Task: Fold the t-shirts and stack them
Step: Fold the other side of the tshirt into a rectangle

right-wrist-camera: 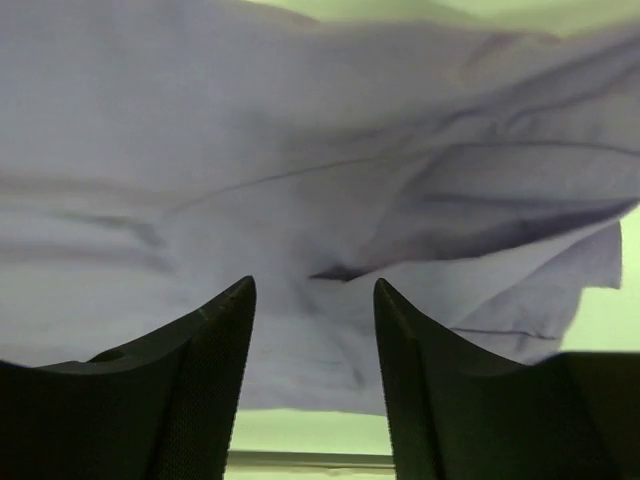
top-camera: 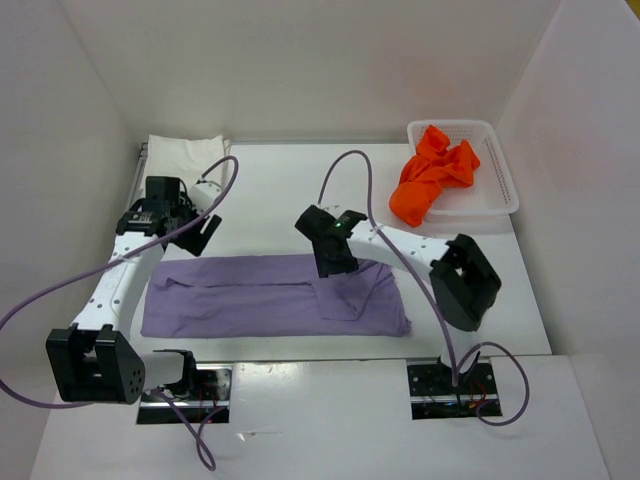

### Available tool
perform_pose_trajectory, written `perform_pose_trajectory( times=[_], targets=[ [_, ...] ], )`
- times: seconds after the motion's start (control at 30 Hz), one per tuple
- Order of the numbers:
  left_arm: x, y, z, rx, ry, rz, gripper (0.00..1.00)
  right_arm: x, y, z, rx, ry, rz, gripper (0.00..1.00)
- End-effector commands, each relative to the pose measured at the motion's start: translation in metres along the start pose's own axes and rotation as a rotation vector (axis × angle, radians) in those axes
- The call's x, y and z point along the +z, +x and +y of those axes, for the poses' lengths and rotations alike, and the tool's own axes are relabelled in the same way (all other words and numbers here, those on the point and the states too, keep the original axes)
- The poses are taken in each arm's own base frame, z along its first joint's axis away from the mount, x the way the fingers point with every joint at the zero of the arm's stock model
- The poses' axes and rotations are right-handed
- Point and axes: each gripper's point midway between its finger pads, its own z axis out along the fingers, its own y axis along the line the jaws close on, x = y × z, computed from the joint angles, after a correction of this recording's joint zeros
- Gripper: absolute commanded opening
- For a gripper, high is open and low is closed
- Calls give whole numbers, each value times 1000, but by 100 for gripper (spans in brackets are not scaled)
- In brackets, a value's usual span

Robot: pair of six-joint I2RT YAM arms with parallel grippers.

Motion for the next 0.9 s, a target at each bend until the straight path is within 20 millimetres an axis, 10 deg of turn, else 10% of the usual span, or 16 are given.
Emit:
perform_pose_trajectory(
  times=[0.0,0.67,0.87],
  targets=[
    [-10,-7,1,-25,-19,-42,77,12,13,-33,-29,197,41,57],
    [-7,5,-2,-27,-23,-13,77,41,60,-37,-53,193,187,54],
    [-7,5,-2,-27,-23,-13,77,34,58,-42,-33,204,166,32]
  ],
)
